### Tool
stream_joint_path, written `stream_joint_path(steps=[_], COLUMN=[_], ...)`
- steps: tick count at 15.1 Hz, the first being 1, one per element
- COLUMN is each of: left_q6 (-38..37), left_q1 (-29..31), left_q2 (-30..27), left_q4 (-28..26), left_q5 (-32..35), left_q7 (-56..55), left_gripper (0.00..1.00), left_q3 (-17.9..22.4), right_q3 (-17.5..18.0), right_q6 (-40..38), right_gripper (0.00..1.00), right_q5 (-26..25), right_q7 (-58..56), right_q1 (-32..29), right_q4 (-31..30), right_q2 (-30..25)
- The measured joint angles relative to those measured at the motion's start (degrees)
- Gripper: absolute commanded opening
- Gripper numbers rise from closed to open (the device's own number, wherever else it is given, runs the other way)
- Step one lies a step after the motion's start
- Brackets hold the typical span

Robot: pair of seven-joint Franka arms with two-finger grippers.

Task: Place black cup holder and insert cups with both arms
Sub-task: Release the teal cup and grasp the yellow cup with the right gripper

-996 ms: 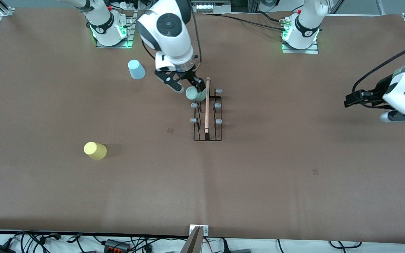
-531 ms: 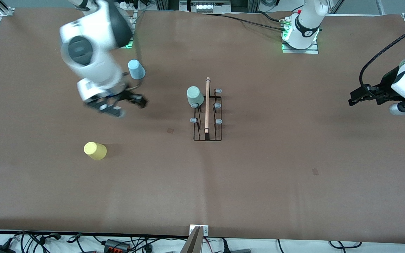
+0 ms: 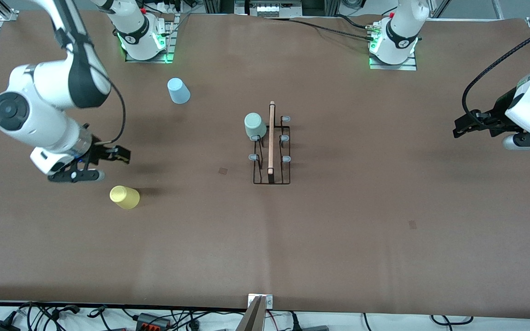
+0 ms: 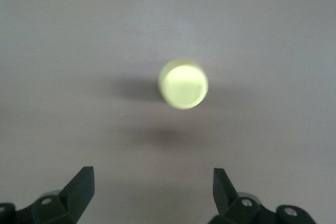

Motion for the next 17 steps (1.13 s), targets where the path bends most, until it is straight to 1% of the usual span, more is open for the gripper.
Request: stream_joint_path(steps=[2, 5, 7, 11, 15, 17], left_q6=[-0.13, -0.19, -0.34, -0.61, -0.64, -0.77], left_q1=[0.0, 0.0, 0.0, 0.0, -0.01, -0.02], left_q2=[-0.08, -0.42, -0.68, -0.71, -0.72, -0.73], left_q4=[-0.07, -0.18, -0.29, -0.43, -0.55, -0.55], left_q5=[0.01, 0.01, 0.02, 0.02, 0.02, 0.02], left_q7=[0.0, 0.0, 0.0, 0.0, 0.0, 0.0], left_gripper=[1.0, 1.0, 1.0, 1.0, 1.0, 1.0], left_q3=[0.0, 0.0, 0.0, 0.0, 0.0, 0.0], right_q3=[-0.88, -1.23, -1.34, -1.34, -1.34, -1.35], right_q6=[5.71, 14.45, 18.29, 21.27, 25.71, 26.44], right_gripper=[1.0, 1.0, 1.0, 1.0, 1.0, 1.0], right_q5=[-2.13, -2.67, -2.79, -2.84, -2.84, -2.84], right_q7=[-2.8, -3.44, -3.51, -3.53, -3.53, -3.53], right_q1=[-0.34, -0.44, -0.44, -0.38, -0.38, -0.38], right_q4=[-0.17, -0.26, -0.25, -0.29, -1.77, -2.22], right_q2=[3.01, 7.82, 10.35, 12.47, 14.29, 15.03])
